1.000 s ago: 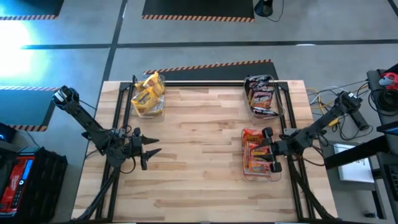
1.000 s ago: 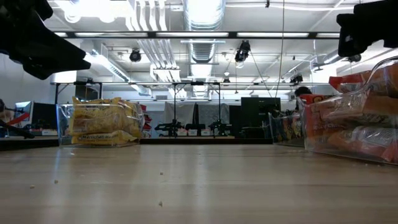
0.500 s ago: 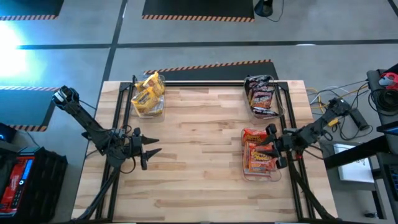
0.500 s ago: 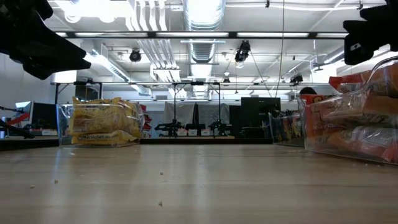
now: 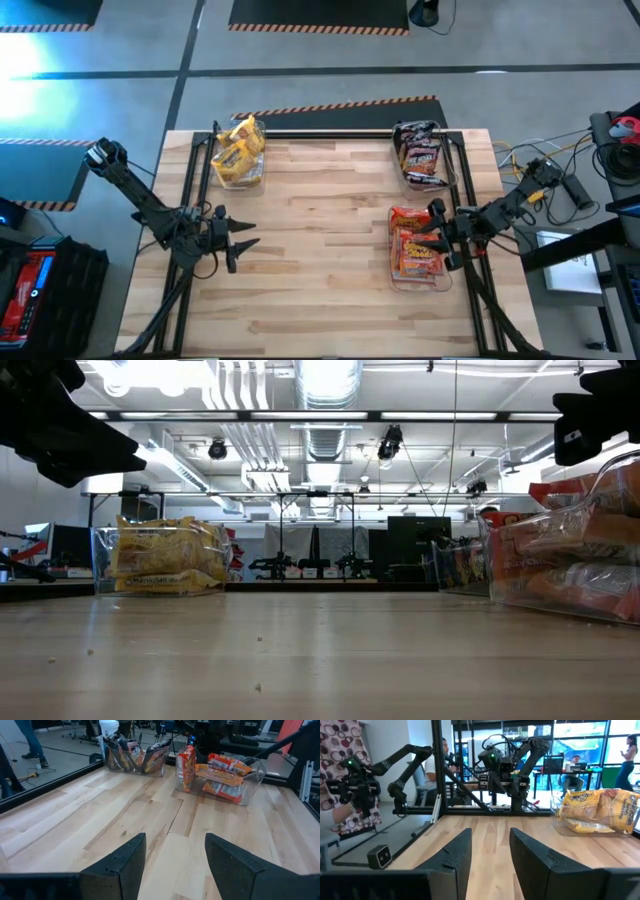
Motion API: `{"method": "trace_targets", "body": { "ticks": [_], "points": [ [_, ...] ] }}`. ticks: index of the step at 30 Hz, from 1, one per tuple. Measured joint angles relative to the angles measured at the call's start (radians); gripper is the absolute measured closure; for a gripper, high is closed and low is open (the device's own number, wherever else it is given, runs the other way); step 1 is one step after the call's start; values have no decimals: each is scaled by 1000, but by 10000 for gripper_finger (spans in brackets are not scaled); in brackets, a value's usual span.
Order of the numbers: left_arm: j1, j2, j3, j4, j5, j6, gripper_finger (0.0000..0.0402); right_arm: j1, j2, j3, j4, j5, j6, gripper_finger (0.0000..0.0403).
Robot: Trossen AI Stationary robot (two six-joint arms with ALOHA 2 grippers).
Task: Sort Maruchan noodles
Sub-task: Return to Home Position
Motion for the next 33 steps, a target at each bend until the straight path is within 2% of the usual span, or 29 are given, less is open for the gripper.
{"method": "trace_targets", "body": {
  "ticks": [19,26,33],
  "points": [
    [0,-18,0,-8,7,1,214,0,0,0,0,0,0,282],
    [0,-223,-32,4,36,0,214,0,0,0,1,0,2,282],
    [0,-494,-169,120,33,5,214,0,0,-1,1,0,0,282]
  ]
}}
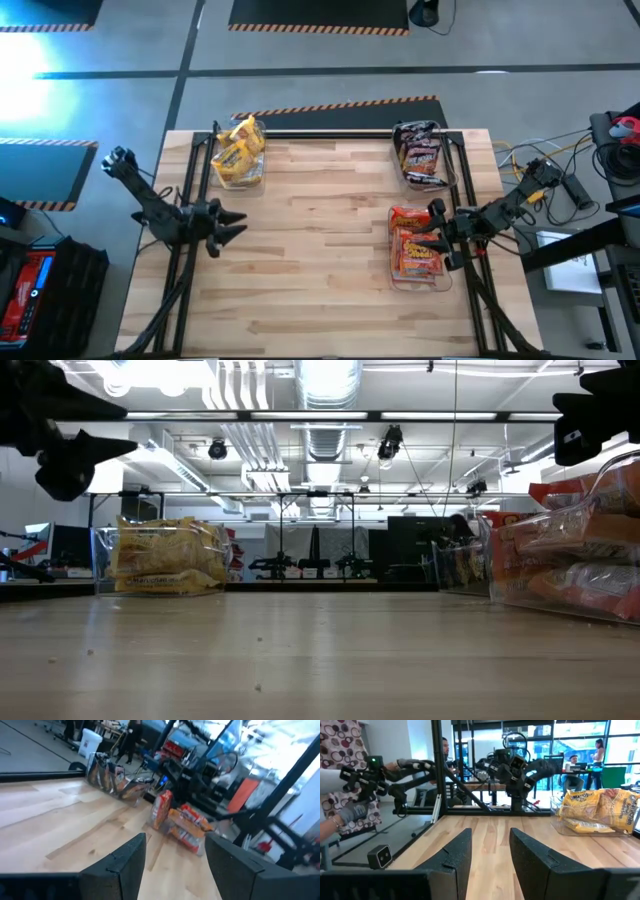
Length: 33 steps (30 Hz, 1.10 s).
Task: Sort Maruchan noodles
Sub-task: Return to Home Position
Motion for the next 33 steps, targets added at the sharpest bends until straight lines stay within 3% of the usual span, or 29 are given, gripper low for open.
{"method": "trace_targets", "body": {
  "ticks": [10,16,33],
  "points": [
    [9,-269,-57,-25,-8,149,214,0,0,0,0,0,0,282],
    [15,-273,-58,-12,-26,267,214,0,1,0,-4,0,0,282],
    [16,-249,-53,-47,-25,258,214,0,2,0,-4,0,0,282]
  ]
}}
